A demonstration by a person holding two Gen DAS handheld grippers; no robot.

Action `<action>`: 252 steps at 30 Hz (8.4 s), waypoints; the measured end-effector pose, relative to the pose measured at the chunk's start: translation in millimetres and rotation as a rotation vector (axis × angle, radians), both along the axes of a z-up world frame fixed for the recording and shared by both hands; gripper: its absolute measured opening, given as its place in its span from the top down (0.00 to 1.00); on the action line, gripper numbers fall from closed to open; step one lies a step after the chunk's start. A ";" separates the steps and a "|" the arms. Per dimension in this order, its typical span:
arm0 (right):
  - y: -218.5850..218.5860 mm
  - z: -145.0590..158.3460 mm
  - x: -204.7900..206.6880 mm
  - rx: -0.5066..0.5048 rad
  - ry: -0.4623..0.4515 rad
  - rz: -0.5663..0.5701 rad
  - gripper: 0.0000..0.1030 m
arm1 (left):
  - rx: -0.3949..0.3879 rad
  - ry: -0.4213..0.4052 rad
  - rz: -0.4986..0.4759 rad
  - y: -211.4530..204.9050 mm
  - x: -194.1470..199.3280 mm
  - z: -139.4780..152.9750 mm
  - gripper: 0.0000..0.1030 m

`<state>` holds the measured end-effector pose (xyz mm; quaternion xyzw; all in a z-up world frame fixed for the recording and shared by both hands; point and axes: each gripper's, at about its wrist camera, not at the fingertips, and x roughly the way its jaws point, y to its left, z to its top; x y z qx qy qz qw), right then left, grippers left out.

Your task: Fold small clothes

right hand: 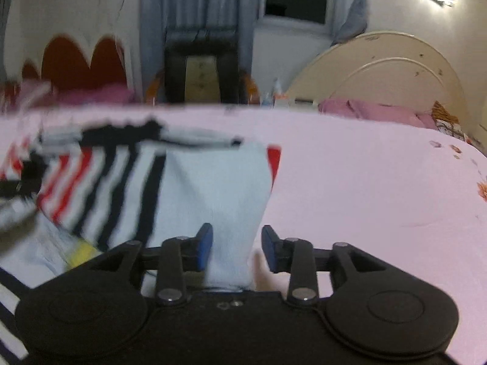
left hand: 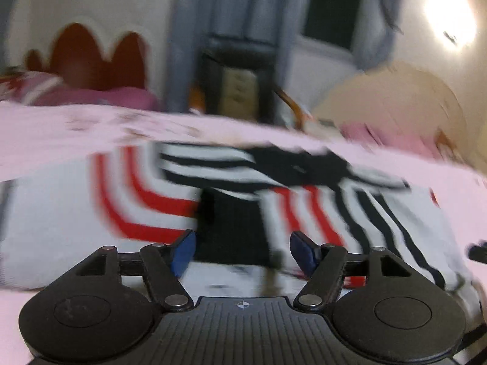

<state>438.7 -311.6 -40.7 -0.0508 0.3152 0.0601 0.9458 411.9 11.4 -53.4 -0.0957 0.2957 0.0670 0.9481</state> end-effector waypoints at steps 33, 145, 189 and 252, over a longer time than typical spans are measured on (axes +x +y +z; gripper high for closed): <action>133.6 21.3 -23.7 0.157 0.080 0.015 0.64 | -0.594 -0.208 0.659 356.3 -161.1 -74.3 0.96; 188.8 -16.6 95.2 0.161 0.063 0.274 0.80 | 0.019 -0.008 -0.240 54.3 98.4 -6.4 0.45; 75.5 -30.7 38.7 -0.009 0.073 0.288 0.73 | 0.305 0.135 -0.053 11.1 32.8 -21.7 0.14; -78.4 -50.8 -240.6 0.790 0.349 -0.083 0.83 | -0.779 0.191 -0.184 134.3 -238.2 -76.6 0.62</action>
